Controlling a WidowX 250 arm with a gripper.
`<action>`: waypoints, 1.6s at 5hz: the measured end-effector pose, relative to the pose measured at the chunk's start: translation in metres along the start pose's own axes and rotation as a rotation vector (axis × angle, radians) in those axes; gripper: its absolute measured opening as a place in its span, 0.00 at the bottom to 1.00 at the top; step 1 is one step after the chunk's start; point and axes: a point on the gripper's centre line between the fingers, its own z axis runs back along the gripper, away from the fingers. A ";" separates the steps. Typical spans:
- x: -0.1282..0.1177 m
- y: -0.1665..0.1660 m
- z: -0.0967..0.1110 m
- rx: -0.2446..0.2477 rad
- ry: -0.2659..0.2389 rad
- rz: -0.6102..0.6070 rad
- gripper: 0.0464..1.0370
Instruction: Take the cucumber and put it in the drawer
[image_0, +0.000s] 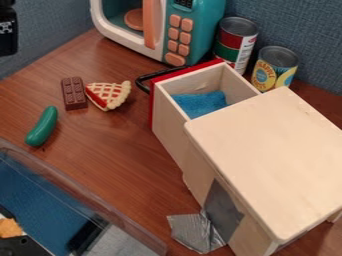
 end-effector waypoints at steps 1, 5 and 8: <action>0.000 -0.002 -0.006 -0.018 0.003 0.007 0.96; 0.014 -0.018 -0.085 0.039 -0.107 0.386 0.96; 0.027 -0.019 -0.122 0.026 -0.117 0.520 0.96</action>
